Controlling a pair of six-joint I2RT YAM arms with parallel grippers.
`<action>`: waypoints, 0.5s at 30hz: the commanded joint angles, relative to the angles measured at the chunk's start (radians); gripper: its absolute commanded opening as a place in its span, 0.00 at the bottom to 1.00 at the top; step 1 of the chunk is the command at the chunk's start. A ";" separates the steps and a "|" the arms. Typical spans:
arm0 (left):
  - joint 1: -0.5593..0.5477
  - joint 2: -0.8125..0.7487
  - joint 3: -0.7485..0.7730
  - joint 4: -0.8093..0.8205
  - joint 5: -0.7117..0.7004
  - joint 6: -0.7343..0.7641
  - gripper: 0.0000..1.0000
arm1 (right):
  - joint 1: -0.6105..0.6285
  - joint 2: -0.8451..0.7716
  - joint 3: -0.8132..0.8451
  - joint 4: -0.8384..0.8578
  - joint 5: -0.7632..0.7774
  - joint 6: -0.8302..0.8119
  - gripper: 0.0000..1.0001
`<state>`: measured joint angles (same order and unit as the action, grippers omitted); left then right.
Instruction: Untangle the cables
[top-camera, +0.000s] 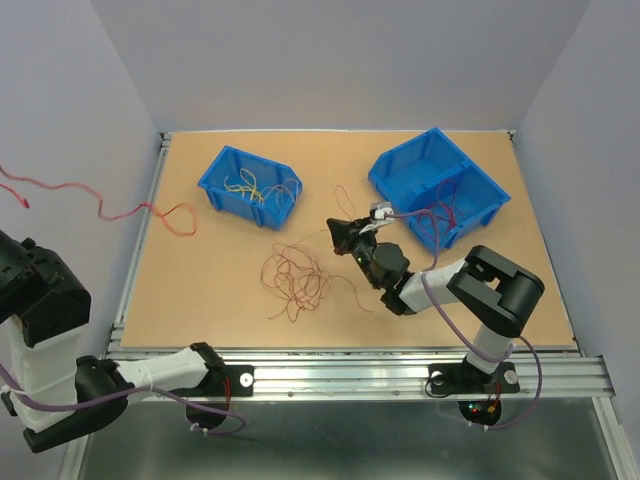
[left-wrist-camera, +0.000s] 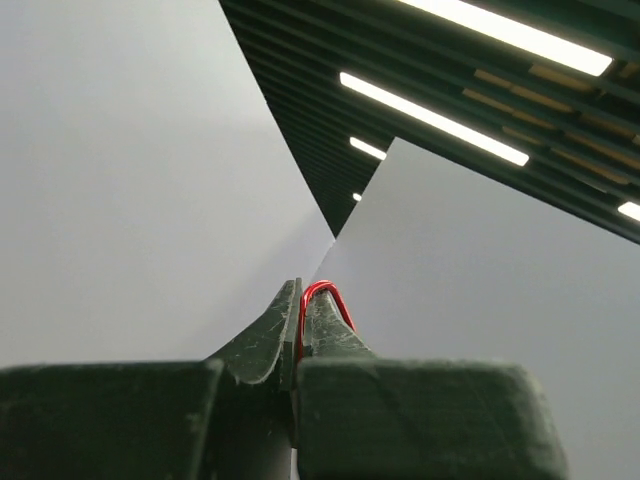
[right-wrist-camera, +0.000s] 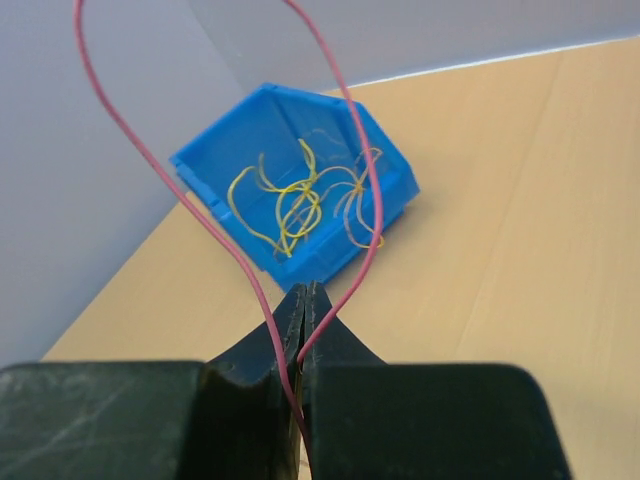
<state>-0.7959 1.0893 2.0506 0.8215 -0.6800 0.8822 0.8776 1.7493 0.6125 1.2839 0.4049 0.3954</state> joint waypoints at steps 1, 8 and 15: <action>0.004 -0.037 -0.131 0.038 0.070 -0.056 0.00 | 0.011 -0.053 -0.025 0.032 -0.099 -0.059 0.02; 0.004 -0.198 -0.434 -0.289 0.370 -0.394 0.00 | 0.023 -0.072 0.033 -0.076 -0.621 -0.228 0.72; 0.004 -0.299 -0.714 -0.386 0.533 -0.571 0.00 | 0.037 -0.180 -0.011 -0.110 -0.606 -0.273 0.94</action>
<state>-0.7944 0.8330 1.4014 0.4873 -0.2867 0.4538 0.9112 1.6520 0.6067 1.1587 -0.1425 0.1757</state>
